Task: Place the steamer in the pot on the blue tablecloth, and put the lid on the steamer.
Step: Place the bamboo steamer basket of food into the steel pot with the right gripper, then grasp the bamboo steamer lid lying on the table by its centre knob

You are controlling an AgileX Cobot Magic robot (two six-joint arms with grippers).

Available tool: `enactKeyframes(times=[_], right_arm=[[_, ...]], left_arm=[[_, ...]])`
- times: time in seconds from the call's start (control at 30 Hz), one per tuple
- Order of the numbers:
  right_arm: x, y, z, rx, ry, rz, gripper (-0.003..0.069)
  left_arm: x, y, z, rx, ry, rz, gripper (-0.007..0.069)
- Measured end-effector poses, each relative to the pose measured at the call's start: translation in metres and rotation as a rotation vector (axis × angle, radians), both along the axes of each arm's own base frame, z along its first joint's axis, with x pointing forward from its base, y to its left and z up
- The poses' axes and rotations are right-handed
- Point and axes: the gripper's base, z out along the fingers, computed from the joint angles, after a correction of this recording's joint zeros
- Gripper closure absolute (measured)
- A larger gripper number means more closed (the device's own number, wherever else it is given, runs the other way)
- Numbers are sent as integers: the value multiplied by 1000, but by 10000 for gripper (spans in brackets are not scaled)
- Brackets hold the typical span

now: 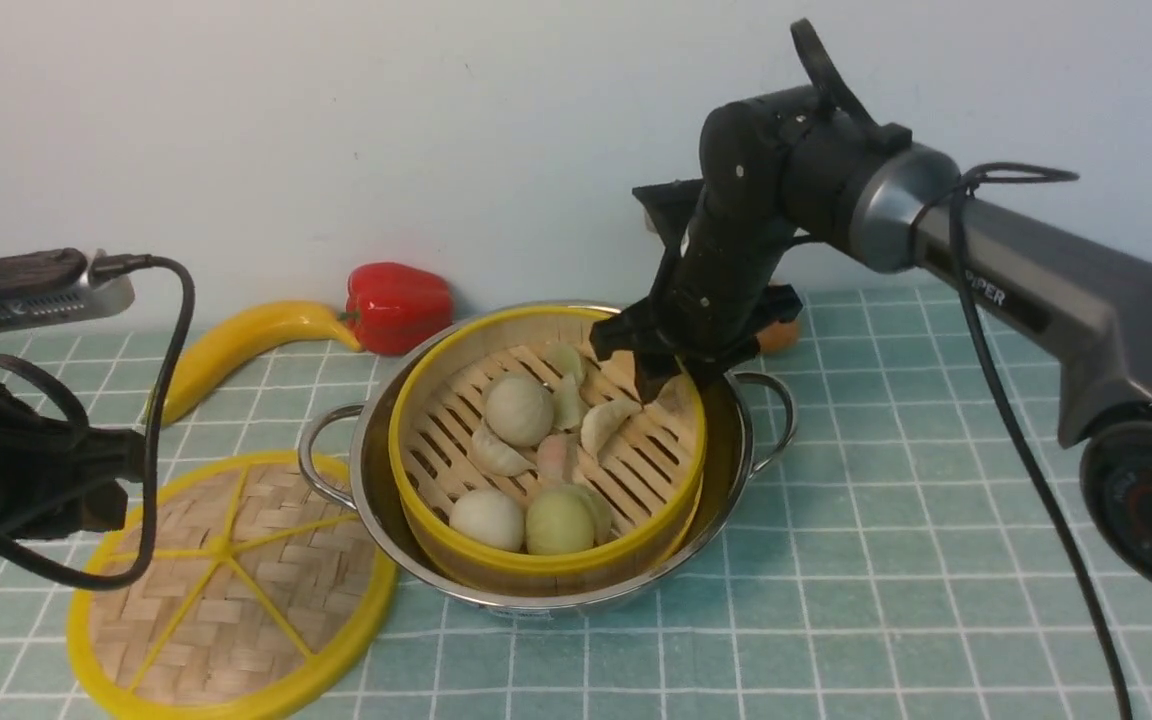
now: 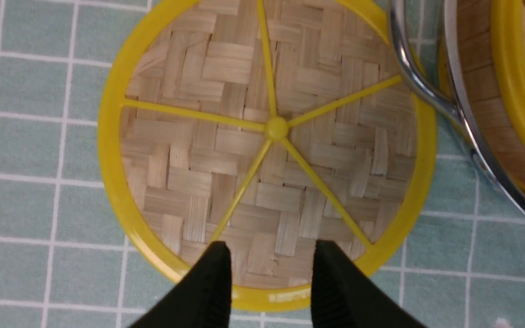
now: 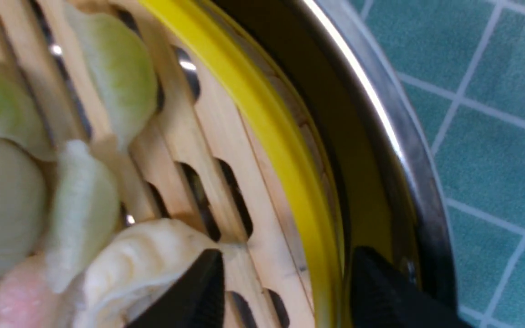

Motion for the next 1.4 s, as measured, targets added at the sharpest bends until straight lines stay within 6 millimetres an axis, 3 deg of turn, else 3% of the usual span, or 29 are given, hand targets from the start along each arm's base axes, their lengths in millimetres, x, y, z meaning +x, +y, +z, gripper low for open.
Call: enactKeyframes(times=[0.17,0.2,0.23,0.27,0.3,0.33,0.37,0.43,0.5,0.57,0.67,0.73,0.77,0.9,1.13,1.2,1.3,1.4], right_arm=[[-6,-4,38,33,-68,7,209],[-14,-7,68,62,-120,8,201],[-15,-8,71,65,-126,8,201],[-24,-13,102,100,-179,8,197],[-24,-13,102,100,-180,8,197],[-40,-20,144,151,-252,9,195],[-42,-21,148,157,-260,9,195],[-61,-30,187,209,-331,19,195],[-94,-46,241,280,-438,37,196],[-112,-55,265,310,-490,49,199],[-166,-84,324,381,-643,77,214],[-181,-92,337,396,-682,83,220],[-204,-104,355,419,-740,91,229],[-248,-128,384,458,-848,103,252],[-301,-157,410,511,-962,106,288],[-307,-160,413,516,-974,106,293],[-321,-168,418,530,-1004,106,301],[-326,-171,420,531,-1015,104,302]], left_arm=[[7,1,-1,4,-47,7,382],[12,1,-5,-5,-49,12,382],[13,1,-6,-9,-47,14,382],[18,1,-13,-24,-31,20,382],[19,1,-14,-26,-30,21,382],[26,1,-26,-41,3,27,382],[27,1,-27,-44,8,28,382],[34,2,-41,-53,45,34,382],[44,4,-59,-56,81,31,382],[48,4,-68,-58,95,25,382],[56,3,-84,-84,108,25,382],[58,2,-87,-97,106,24,382],[62,2,-91,-107,97,17,382],[68,0,-99,-132,76,1,382],[73,0,-119,-134,117,-15,386],[73,0,-120,-135,120,-11,396],[74,1,-119,-127,116,-13,511],[72,2,-112,-103,120,-30,508]])
